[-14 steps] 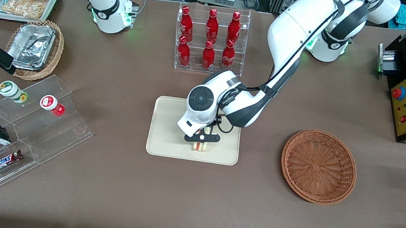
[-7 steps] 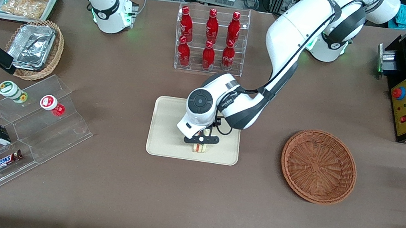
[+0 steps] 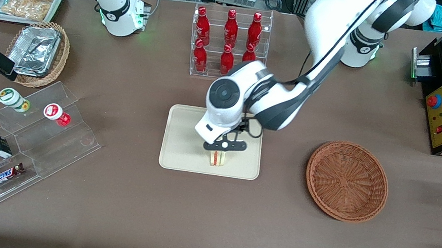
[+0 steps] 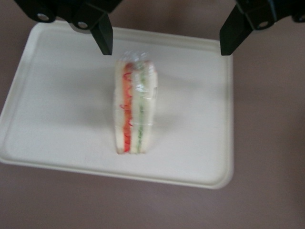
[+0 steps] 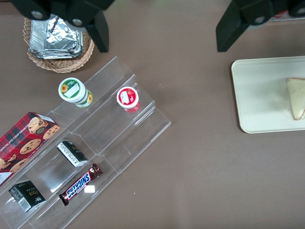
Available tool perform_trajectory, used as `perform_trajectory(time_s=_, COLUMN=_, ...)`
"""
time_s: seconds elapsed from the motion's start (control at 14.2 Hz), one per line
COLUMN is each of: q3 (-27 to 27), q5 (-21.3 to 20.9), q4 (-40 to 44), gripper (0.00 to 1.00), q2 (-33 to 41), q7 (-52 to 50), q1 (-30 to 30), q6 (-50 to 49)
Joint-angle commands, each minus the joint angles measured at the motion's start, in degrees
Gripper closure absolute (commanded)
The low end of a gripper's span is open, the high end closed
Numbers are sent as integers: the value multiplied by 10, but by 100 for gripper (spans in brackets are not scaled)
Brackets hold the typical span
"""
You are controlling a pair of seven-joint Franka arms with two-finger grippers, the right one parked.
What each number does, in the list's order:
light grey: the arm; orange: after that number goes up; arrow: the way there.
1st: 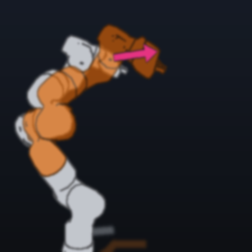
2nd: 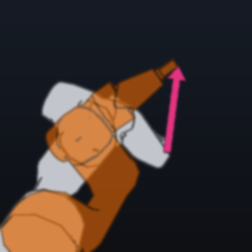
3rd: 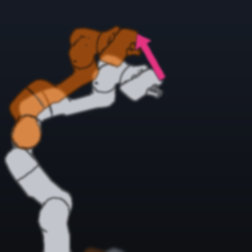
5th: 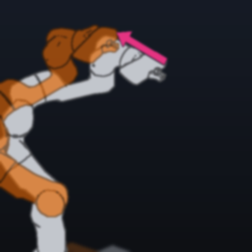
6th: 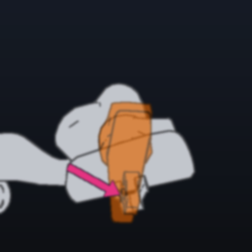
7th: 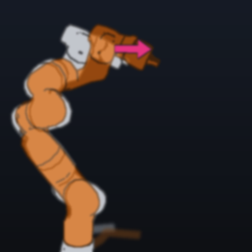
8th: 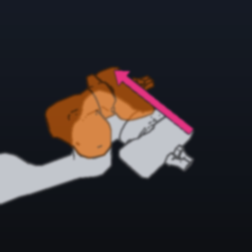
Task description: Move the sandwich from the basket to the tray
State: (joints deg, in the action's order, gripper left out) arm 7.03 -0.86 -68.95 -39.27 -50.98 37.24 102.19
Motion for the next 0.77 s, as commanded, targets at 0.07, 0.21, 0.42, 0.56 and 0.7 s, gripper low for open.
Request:
perform_trajectory(time_s=0.07, q3=1, q5=2, q4=-99, gripper=1, q2=142, q7=90, q1=-82, q6=-73)
perform_trajectory(time_s=0.21, q3=1, q5=3, q4=-100, gripper=1, q2=177, q7=136, q1=-125, q6=-118)
perform_trajectory(time_s=0.42, q3=1, q5=3, q4=-115, gripper=0, q2=233, q7=208, q1=-181, q6=-190)
perform_trajectory(time_s=0.56, q3=1, q5=3, q4=-154, gripper=0, q2=283, q7=253, q1=-228, q6=-205)
perform_trajectory(time_s=0.7, q3=1, q5=3, q4=-185, gripper=0, q2=323, q7=278, q1=-253, q6=-205)
